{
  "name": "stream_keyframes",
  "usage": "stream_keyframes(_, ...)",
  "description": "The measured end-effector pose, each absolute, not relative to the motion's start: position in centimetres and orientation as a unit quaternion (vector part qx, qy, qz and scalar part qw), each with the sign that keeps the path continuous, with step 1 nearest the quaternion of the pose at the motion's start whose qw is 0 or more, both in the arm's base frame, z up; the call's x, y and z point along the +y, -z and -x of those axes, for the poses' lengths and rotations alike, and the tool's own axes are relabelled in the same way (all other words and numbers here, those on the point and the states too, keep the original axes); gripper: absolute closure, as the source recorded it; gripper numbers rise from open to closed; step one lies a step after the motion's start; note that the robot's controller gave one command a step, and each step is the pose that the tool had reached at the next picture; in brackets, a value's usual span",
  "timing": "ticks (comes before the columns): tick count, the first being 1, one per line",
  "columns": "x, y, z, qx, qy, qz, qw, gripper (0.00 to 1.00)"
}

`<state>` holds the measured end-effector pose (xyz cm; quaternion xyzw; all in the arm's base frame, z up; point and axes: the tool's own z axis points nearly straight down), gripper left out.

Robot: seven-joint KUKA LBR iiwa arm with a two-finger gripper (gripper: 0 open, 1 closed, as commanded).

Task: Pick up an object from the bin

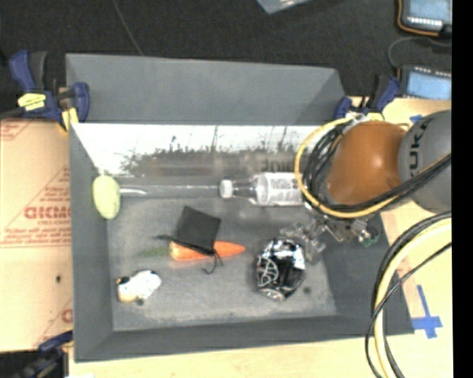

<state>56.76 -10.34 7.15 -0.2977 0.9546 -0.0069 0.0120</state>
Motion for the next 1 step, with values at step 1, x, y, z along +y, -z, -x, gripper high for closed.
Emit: stream_keyframes(1,-10.36,-7.15,-56.75,0.954,0.007,0.298,0.012,1.0)
